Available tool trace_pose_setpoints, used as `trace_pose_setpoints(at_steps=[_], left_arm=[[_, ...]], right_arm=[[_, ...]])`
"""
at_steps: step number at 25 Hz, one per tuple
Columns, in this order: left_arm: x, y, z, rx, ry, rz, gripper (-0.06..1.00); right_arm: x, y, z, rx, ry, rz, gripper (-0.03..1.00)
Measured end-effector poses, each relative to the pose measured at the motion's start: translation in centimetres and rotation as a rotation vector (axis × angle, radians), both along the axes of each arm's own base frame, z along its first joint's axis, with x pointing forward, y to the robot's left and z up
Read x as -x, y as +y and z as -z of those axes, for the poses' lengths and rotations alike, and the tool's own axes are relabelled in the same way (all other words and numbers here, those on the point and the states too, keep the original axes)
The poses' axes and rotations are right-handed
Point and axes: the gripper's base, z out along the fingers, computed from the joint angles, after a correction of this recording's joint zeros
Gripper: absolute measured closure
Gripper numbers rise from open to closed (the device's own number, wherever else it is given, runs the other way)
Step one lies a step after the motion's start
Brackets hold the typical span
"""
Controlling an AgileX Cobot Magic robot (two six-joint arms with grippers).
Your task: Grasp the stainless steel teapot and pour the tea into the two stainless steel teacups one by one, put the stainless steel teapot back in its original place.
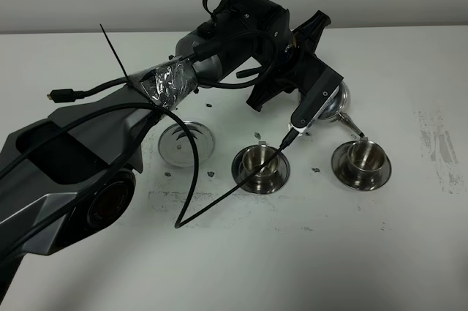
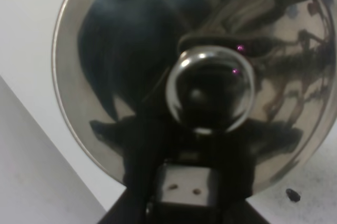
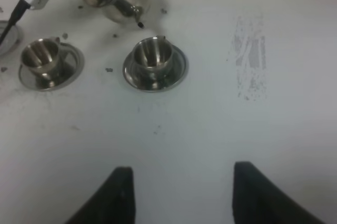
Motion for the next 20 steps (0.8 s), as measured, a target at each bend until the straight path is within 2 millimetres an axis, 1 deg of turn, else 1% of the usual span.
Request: trace_pose_setpoints(at_steps=[10,20], left_arm=[[0.57,-0.69,0.00,-0.033,-0.026,0.076,0.75],[0.26,-0.88,-0.25,-0.025,-0.080,0.102,0.75]], right_arm=[[0.00,0.00,0.00,0.000,0.000,0.000,0.56],[0.00,0.00,0.00,0.000,0.000,0.000,0.56]])
